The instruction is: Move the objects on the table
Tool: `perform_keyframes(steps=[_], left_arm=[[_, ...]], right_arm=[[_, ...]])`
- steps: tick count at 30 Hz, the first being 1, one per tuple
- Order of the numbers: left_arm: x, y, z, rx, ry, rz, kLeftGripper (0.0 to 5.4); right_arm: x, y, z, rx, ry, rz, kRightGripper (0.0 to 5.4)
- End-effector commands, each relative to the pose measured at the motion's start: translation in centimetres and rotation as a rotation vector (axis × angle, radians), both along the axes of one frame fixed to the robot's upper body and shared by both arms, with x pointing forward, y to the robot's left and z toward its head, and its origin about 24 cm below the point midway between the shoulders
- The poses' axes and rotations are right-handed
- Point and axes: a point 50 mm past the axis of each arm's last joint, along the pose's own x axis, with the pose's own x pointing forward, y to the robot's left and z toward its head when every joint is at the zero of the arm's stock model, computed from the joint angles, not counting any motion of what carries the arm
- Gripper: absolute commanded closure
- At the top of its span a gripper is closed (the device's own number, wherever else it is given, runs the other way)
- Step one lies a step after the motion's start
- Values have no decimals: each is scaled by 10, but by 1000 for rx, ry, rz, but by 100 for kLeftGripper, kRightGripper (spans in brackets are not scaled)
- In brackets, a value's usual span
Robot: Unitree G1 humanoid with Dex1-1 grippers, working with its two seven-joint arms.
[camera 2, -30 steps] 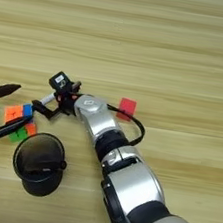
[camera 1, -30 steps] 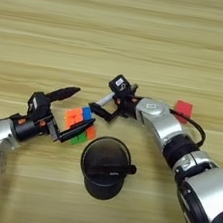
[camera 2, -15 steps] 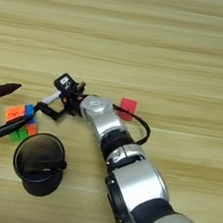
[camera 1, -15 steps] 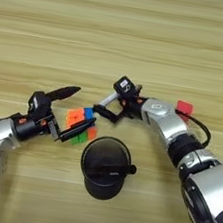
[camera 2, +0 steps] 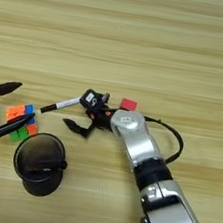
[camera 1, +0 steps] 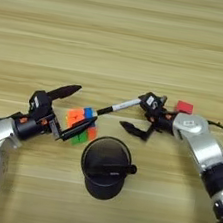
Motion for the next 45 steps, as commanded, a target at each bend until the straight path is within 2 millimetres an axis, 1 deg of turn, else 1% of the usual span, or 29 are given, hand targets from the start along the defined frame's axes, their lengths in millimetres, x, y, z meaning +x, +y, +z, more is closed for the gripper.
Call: perform_keyframes(steps=[1, 10, 15, 18, 20, 23, 28, 35, 40, 41, 44, 45], left_arm=[[2, -1, 1, 14, 0, -11, 3], [4, 0, 2, 20, -3, -12, 3], [4, 0, 2, 20, -3, -14, 3], [4, -1, 2, 20, -3, -16, 3], [5, -1, 2, 20, -3, -17, 3], [5, -1, 3, 19, -3, -16, 3], [5, 0, 3, 20, -3, -17, 3], [5, 0, 4, 22, -5, -20, 3], [6, 0, 4, 23, -7, -19, 3], [6, 0, 4, 24, -7, -19, 0], [6, 0, 4, 23, -7, -20, 0], [6, 0, 4, 23, -8, -20, 0]], right_arm=[[-15, -21, 4, -45, 41, 16, 0], [-31, -29, 38, 14, 17, 59, 0], [-38, -31, 49, 56, 8, 71, 0], [-36, -33, 51, 83, 6, 45, 0], [-32, -33, 49, 104, 20, 21, 0], [-24, -33, 40, 140, 61, -11, 0], [-15, -34, 24, 139, 100, -33, 0], [-6, -20, 7, 149, 132, -38, 0], [-6, -11, 5, 118, 109, 4, 0], [-6, -11, 3, 97, 101, 10, 17], [-6, -10, -1, 57, 101, 16, 37], [-5, -10, -2, 47, 100, 18, 55]])
